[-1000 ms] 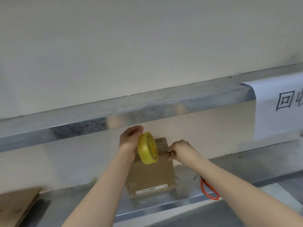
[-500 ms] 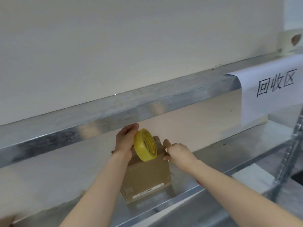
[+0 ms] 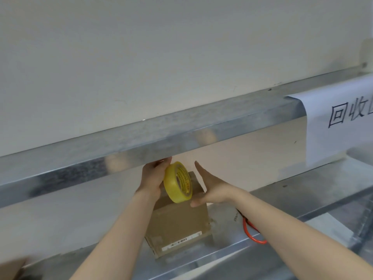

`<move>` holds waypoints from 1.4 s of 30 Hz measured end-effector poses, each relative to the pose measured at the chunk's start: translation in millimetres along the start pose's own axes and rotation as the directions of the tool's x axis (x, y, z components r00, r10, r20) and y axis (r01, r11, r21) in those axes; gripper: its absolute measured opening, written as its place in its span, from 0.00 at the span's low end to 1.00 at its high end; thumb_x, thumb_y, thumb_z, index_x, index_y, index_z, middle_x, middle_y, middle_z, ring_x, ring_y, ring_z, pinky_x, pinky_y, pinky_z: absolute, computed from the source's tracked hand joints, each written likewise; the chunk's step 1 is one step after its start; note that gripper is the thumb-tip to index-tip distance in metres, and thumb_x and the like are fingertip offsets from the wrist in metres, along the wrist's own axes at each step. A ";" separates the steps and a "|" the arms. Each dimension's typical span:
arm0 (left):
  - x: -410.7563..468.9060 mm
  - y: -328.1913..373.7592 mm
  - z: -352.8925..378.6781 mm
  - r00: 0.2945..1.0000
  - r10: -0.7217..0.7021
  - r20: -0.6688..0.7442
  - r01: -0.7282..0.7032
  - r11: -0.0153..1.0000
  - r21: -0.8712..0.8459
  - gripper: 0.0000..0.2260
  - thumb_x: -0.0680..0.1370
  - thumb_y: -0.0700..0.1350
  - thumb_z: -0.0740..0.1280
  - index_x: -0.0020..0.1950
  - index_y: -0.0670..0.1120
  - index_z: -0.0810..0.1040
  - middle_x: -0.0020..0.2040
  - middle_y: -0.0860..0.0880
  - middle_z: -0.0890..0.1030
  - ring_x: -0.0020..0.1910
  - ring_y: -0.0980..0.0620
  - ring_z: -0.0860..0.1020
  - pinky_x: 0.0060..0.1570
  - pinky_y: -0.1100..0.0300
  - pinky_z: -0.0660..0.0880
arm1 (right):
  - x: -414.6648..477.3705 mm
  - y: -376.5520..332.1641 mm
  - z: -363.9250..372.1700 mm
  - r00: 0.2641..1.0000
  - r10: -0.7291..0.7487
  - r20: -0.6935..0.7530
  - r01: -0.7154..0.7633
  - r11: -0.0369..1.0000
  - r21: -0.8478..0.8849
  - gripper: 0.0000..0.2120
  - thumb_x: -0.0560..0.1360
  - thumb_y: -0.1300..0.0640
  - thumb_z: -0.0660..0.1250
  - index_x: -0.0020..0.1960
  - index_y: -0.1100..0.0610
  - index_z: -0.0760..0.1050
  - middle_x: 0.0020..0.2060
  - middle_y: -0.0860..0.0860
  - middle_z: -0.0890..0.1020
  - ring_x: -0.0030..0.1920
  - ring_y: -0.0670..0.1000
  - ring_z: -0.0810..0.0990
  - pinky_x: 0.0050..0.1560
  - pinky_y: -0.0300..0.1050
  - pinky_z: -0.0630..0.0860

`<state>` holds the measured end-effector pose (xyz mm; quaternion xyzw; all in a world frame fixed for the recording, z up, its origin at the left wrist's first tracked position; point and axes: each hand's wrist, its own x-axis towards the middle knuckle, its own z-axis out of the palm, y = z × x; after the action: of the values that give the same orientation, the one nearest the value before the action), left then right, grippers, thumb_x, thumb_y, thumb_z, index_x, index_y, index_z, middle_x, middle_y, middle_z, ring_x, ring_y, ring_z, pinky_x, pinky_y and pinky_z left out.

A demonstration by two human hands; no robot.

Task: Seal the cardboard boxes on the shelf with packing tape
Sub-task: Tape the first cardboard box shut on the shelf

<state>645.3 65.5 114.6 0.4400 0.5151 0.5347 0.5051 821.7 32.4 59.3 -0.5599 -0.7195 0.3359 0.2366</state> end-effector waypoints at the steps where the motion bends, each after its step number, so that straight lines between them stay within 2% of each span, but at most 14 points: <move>1: 0.9 0.2 -0.2 1.000 -0.011 -0.011 0.011 1.000 0.004 0.06 0.75 0.44 0.72 0.51 0.45 0.80 0.51 0.42 0.82 0.50 0.44 0.80 0.57 0.48 0.77 | 7.2 1.9 2.6 0.999 0.019 0.036 -0.018 1.000 -0.016 0.63 0.66 0.52 0.80 0.77 0.51 0.31 0.78 0.45 0.43 0.78 0.47 0.47 0.75 0.42 0.53; 4: 2.5 -0.3 -0.7 0.999 -0.034 -0.018 0.034 0.999 0.003 0.07 0.75 0.45 0.72 0.51 0.46 0.80 0.52 0.42 0.82 0.50 0.43 0.81 0.57 0.47 0.77 | 22.4 7.4 14.5 0.993 0.065 0.102 -0.064 0.998 -0.007 0.67 0.63 0.52 0.80 0.74 0.48 0.25 0.78 0.46 0.48 0.77 0.51 0.53 0.74 0.51 0.61; 11: 9.7 -3.0 -0.6 0.999 0.012 -0.046 -0.011 0.999 0.032 0.16 0.75 0.46 0.72 0.61 0.43 0.79 0.56 0.43 0.82 0.56 0.43 0.80 0.58 0.46 0.77 | 29.3 16.7 30.4 0.996 0.055 0.067 -0.065 0.986 0.155 0.61 0.69 0.59 0.76 0.74 0.49 0.25 0.78 0.46 0.46 0.75 0.51 0.59 0.69 0.49 0.68; 16: 12.1 -4.0 -1.1 0.997 0.020 -0.070 -0.018 0.999 0.032 0.14 0.75 0.45 0.72 0.59 0.43 0.80 0.54 0.43 0.82 0.55 0.43 0.80 0.59 0.46 0.76 | 27.4 19.0 38.9 0.996 0.084 0.030 -0.089 0.952 0.292 0.59 0.69 0.62 0.76 0.77 0.48 0.30 0.78 0.46 0.48 0.76 0.51 0.56 0.69 0.43 0.65; 19: 11.0 -2.7 -3.7 0.997 -0.002 -0.078 0.003 1.000 0.007 0.13 0.75 0.44 0.72 0.58 0.42 0.80 0.55 0.42 0.82 0.55 0.43 0.80 0.58 0.48 0.77 | 25.6 12.6 44.8 0.993 0.114 -0.030 -0.090 0.894 0.439 0.57 0.63 0.63 0.73 0.79 0.48 0.40 0.77 0.46 0.55 0.75 0.49 0.56 0.63 0.39 0.66; 23: 8.5 0.6 -11.3 0.996 -0.017 -0.087 0.017 1.000 -0.005 0.15 0.75 0.43 0.72 0.60 0.40 0.79 0.56 0.40 0.81 0.50 0.45 0.80 0.53 0.52 0.77 | 16.9 19.2 65.4 0.989 0.144 0.017 -0.134 0.868 0.478 0.53 0.57 0.57 0.67 0.78 0.41 0.49 0.62 0.40 0.72 0.66 0.46 0.69 0.58 0.39 0.71; 25: 7.6 1.5 -17.8 0.995 -0.031 -0.092 0.030 1.000 -0.006 0.15 0.75 0.44 0.72 0.60 0.40 0.79 0.53 0.40 0.82 0.47 0.46 0.80 0.48 0.54 0.78 | 5.7 32.3 77.0 0.980 0.181 0.087 -0.200 0.925 0.323 0.49 0.60 0.57 0.65 0.78 0.43 0.50 0.53 0.37 0.75 0.59 0.45 0.72 0.62 0.43 0.70; 26: 7.2 1.6 -20.9 0.995 -0.037 -0.095 0.036 0.999 -0.012 0.14 0.75 0.44 0.72 0.59 0.40 0.79 0.51 0.41 0.82 0.44 0.47 0.80 0.44 0.56 0.78 | -0.2 37.5 78.4 0.973 0.200 0.113 -0.222 0.946 0.236 0.47 0.63 0.59 0.66 0.78 0.47 0.50 0.53 0.38 0.75 0.58 0.45 0.71 0.63 0.44 0.69; 28: 6.2 1.7 -25.7 0.994 -0.047 -0.098 0.044 0.999 -0.031 0.12 0.76 0.43 0.71 0.56 0.40 0.80 0.44 0.42 0.82 0.38 0.49 0.79 0.32 0.62 0.77 | -6.1 44.5 74.9 0.961 0.237 0.145 -0.261 0.949 0.176 0.50 0.67 0.60 0.68 0.79 0.50 0.41 0.69 0.47 0.69 0.67 0.51 0.68 0.64 0.42 0.69; 29: 4.6 1.6 -27.3 0.993 -0.056 -0.104 0.052 0.998 -0.045 0.10 0.76 0.43 0.70 0.55 0.40 0.79 0.41 0.43 0.81 0.36 0.50 0.78 0.27 0.63 0.76 | -7.5 43.8 70.9 0.960 0.245 0.134 -0.267 0.946 0.183 0.53 0.67 0.59 0.69 0.78 0.49 0.35 0.75 0.49 0.60 0.73 0.55 0.62 0.67 0.43 0.66; 31: 2.3 1.9 -28.7 0.991 -0.071 -0.111 0.063 0.996 -0.068 0.07 0.77 0.42 0.69 0.52 0.41 0.79 0.39 0.44 0.80 0.33 0.50 0.77 0.23 0.64 0.74 | -6.8 30.2 61.4 0.979 0.202 0.024 -0.202 0.950 0.237 0.56 0.65 0.55 0.68 0.77 0.46 0.30 0.78 0.45 0.47 0.78 0.58 0.46 0.74 0.49 0.56; 35: 2.5 -1.0 -32.1 0.992 -0.061 -0.113 0.055 0.997 -0.057 0.05 0.77 0.43 0.70 0.50 0.43 0.79 0.39 0.45 0.80 0.34 0.51 0.77 0.26 0.64 0.76 | 2.3 -7.5 63.8 0.987 0.066 -0.149 -0.016 0.949 0.315 0.49 0.65 0.50 0.58 0.77 0.46 0.32 0.78 0.46 0.44 0.78 0.56 0.41 0.76 0.52 0.45; 38: 3.8 -3.0 -36.1 0.992 -0.045 -0.119 0.043 0.999 -0.024 0.04 0.77 0.45 0.70 0.47 0.45 0.79 0.39 0.46 0.80 0.36 0.51 0.77 0.43 0.56 0.78 | 11.9 -6.8 75.0 0.984 0.068 -0.163 -0.005 0.934 0.357 0.41 0.71 0.52 0.52 0.78 0.47 0.35 0.78 0.45 0.46 0.78 0.53 0.42 0.76 0.46 0.40; 42: 3.1 -5.2 -41.3 0.989 -0.018 -0.146 0.014 0.999 -0.032 0.04 0.77 0.44 0.70 0.43 0.48 0.78 0.41 0.46 0.80 0.39 0.50 0.77 0.41 0.58 0.76 | 19.7 -3.2 83.6 0.970 0.131 -0.203 -0.016 0.873 0.487 0.38 0.71 0.46 0.51 0.78 0.42 0.40 0.77 0.40 0.48 0.78 0.52 0.45 0.77 0.56 0.46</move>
<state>604.5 64.0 105.9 0.3877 0.5459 0.5693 0.4771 754.6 32.6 5.6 -0.5455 -0.5590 0.4462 0.4369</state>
